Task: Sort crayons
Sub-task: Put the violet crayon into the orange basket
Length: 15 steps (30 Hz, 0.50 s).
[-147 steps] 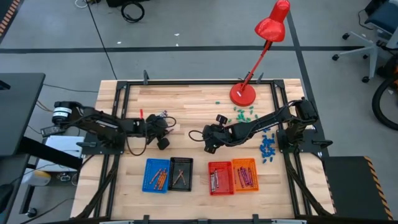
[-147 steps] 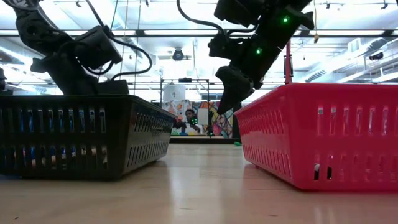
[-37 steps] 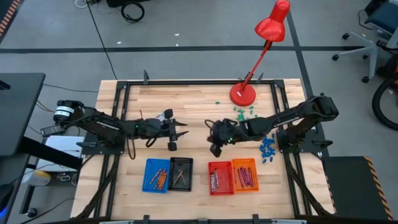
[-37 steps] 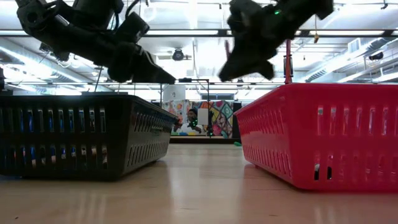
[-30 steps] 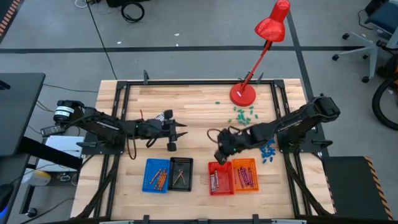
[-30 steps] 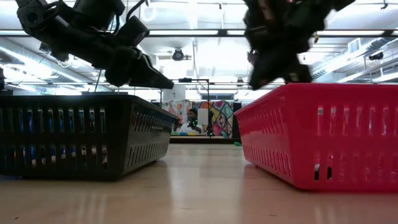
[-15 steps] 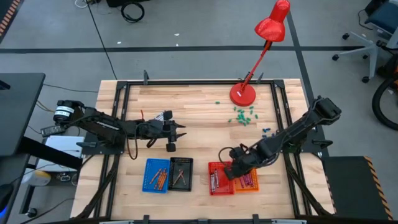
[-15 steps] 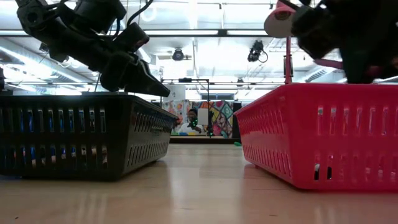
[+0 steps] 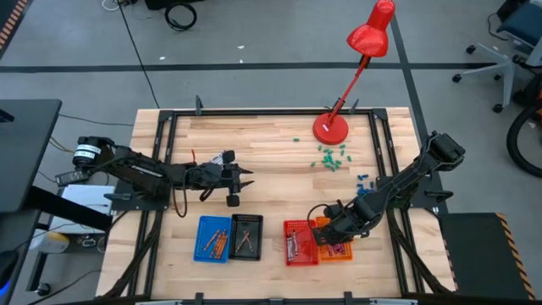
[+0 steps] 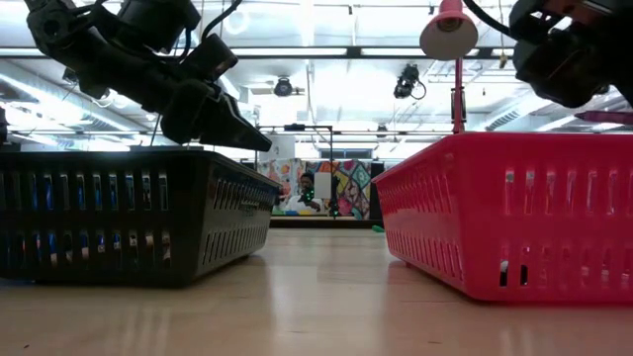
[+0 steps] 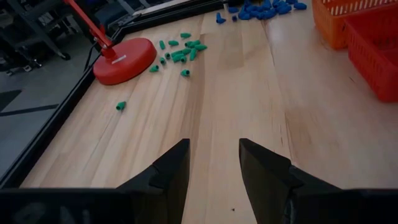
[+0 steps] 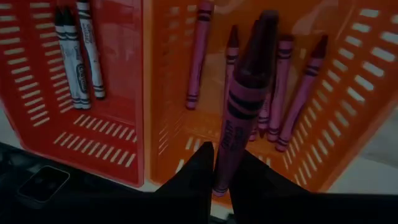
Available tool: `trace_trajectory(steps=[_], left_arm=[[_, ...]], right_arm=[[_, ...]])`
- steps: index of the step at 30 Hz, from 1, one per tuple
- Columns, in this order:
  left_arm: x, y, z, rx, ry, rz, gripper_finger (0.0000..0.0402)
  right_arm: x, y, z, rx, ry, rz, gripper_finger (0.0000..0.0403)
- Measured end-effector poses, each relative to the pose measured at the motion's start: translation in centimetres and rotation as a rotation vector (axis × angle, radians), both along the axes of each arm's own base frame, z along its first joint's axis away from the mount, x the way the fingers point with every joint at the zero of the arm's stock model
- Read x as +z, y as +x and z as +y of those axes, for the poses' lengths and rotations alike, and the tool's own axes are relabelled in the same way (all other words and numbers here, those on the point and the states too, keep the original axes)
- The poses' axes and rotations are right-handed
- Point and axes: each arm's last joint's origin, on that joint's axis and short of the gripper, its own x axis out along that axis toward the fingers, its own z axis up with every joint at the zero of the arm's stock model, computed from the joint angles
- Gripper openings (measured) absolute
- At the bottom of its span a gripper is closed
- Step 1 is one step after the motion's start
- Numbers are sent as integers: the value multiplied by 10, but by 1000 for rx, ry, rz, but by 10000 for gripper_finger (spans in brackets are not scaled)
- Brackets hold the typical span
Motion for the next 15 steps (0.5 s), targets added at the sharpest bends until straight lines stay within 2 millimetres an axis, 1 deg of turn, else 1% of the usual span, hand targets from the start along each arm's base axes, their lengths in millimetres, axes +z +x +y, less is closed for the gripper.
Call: trace_trajectory(steps=[3,7,11,15], left_arm=[[0,0,0,0,0,0,151],[0,0,0,-1,-1,-5,151],[1,0,0,-2,-2,-10,151],[2,1,0,-2,-3,-18,151]], right_arm=[[-8,3,3,12,20,36,43],[-24,9,6,61,78,115,43],[-34,16,7,90,92,101,50],[-38,21,7,117,113,87,60]])
